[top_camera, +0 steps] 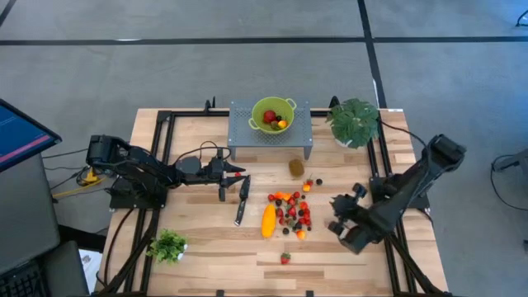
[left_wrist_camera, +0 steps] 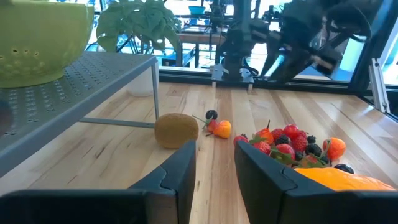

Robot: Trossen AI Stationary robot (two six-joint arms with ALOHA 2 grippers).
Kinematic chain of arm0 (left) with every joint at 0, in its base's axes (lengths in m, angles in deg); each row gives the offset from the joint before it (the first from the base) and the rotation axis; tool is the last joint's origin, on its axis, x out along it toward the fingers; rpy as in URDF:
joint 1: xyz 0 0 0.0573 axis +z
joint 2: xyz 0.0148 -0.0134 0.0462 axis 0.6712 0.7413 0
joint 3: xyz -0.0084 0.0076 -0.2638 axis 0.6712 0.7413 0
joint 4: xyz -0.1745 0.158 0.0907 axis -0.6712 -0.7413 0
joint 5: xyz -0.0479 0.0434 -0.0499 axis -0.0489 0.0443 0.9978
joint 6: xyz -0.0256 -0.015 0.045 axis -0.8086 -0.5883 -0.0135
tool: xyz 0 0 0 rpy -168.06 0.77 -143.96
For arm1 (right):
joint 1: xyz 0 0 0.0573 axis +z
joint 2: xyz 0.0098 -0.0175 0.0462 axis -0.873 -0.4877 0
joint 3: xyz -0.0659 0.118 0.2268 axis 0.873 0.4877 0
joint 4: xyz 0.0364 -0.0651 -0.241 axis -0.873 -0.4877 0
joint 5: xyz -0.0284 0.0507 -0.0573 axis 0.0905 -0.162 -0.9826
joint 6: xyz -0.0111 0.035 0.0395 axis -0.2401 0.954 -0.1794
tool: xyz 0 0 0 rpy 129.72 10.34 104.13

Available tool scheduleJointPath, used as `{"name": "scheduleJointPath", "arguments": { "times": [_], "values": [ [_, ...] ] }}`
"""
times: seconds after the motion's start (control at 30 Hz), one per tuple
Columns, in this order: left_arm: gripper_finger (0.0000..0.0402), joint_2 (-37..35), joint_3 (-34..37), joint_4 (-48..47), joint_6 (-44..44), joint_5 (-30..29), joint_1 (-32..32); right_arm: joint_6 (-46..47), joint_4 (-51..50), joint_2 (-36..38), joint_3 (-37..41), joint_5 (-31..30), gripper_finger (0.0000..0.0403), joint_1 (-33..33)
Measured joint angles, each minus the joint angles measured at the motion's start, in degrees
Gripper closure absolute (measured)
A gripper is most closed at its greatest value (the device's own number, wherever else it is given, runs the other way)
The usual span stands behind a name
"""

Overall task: Pick & Place Fruit
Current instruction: Put the peach into the green strainer bowl on the shelf

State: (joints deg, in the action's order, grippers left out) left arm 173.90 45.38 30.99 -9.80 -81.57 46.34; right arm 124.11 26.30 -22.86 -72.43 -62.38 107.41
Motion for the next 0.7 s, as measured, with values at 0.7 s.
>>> {"name": "scheduleJointPath", "arguments": {
  "times": [0.7],
  "values": [
    [0.0296, 0.0, 0.0, 0.4, 0.0, 0.1, 0.0, -14.4, 26.7, 8.3, 5.7, -8.7, 0.0337, -5.8]
  ]
}}
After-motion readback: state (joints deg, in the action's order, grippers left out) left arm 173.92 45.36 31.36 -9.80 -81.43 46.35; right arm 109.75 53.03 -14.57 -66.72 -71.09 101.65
